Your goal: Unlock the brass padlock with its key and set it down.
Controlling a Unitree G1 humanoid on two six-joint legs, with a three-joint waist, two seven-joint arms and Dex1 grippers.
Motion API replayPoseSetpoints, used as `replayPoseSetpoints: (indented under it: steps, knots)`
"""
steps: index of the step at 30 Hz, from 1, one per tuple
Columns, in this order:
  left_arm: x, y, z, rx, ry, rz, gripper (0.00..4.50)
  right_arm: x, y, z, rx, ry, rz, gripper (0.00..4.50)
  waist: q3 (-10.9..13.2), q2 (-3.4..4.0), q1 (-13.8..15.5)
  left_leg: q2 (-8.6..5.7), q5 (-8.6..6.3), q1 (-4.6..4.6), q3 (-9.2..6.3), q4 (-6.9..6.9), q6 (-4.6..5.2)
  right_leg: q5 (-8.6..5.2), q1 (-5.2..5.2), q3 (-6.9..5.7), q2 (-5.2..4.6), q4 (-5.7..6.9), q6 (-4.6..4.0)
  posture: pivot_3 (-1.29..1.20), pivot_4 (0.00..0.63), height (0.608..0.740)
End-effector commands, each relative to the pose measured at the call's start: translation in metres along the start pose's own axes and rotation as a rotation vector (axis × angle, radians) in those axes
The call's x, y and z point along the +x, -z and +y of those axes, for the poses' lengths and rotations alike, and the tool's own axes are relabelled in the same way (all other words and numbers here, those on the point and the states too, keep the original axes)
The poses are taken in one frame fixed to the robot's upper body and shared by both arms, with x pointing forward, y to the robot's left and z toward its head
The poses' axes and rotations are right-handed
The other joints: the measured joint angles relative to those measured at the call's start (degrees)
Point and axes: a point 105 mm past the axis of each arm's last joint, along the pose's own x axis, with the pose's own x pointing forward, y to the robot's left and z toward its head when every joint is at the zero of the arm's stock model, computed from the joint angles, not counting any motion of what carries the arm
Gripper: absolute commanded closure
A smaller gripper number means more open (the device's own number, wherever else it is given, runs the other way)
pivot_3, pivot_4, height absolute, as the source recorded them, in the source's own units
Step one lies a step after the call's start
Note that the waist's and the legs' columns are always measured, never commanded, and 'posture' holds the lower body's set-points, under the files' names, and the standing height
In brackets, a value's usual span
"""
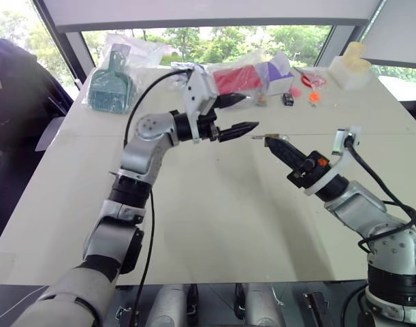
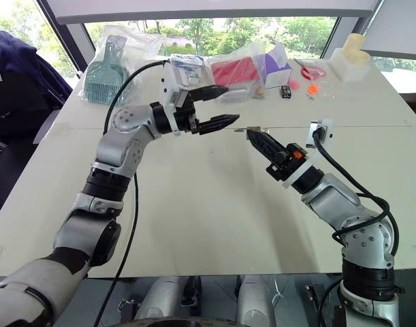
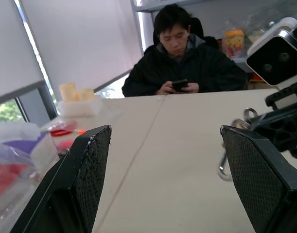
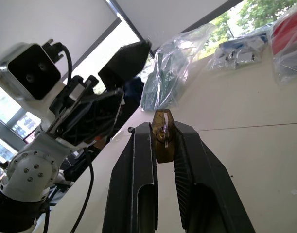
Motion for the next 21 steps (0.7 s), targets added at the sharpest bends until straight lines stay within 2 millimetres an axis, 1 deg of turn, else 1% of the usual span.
replayPoseSetpoints:
  steps: [1,3,7,12,16,21]
  knots:
    - [0.000,-0.009,-0.015,0.035,0.084,-0.003,0.74,-0.001,-0.010,0.005,-0.015,-0.023,-0.043,4.50,0.00,0.00,0.02,0.00,0.00,0.00,0.00,0.00,0.00,0.00,0.00,0.00,0.00,0.00,0.00,0.00,0.150,0.735]
    - [0.000,-0.006,-0.018,0.033,0.095,0.010,0.74,0.000,-0.010,0.007,-0.012,-0.028,-0.046,4.50,0.00,0.00,0.06,0.00,0.00,0.00,0.00,0.00,0.00,-0.01,0.00,0.00,0.00,-0.01,-0.01,0.00,0.150,0.735]
    - [0.003,-0.002,-0.017,0.046,0.088,0.020,0.74,0.001,-0.008,0.012,-0.004,-0.052,-0.037,4.50,0.00,0.00,0.01,-0.01,0.00,0.00,-0.01,0.00,-0.01,-0.01,0.00,0.00,0.00,-0.02,-0.02,0.00,0.150,0.735]
    - [0.006,-0.004,-0.016,0.050,0.093,0.010,0.74,0.000,-0.007,0.012,-0.004,-0.050,-0.032,4.50,0.00,0.00,0.02,-0.01,0.00,0.00,-0.01,0.00,-0.01,-0.01,0.00,0.00,0.00,-0.02,-0.02,0.00,0.150,0.735]
    - [-0.002,-0.002,-0.021,0.022,0.140,0.026,0.74,-0.002,-0.008,0.007,-0.007,-0.028,-0.038,4.50,0.00,0.00,-0.01,0.00,0.00,0.00,-0.01,0.00,0.00,-0.01,0.00,0.00,0.00,-0.01,-0.02,0.00,0.150,0.735]
    - [-0.005,-0.016,-0.010,-0.028,0.079,-0.023,0.74,-0.003,-0.007,0.006,-0.006,-0.024,-0.036,4.50,0.00,0.00,0.05,0.00,0.00,0.00,-0.02,0.00,-0.01,-0.01,0.00,0.00,-0.01,-0.01,-0.02,0.00,0.150,0.735]
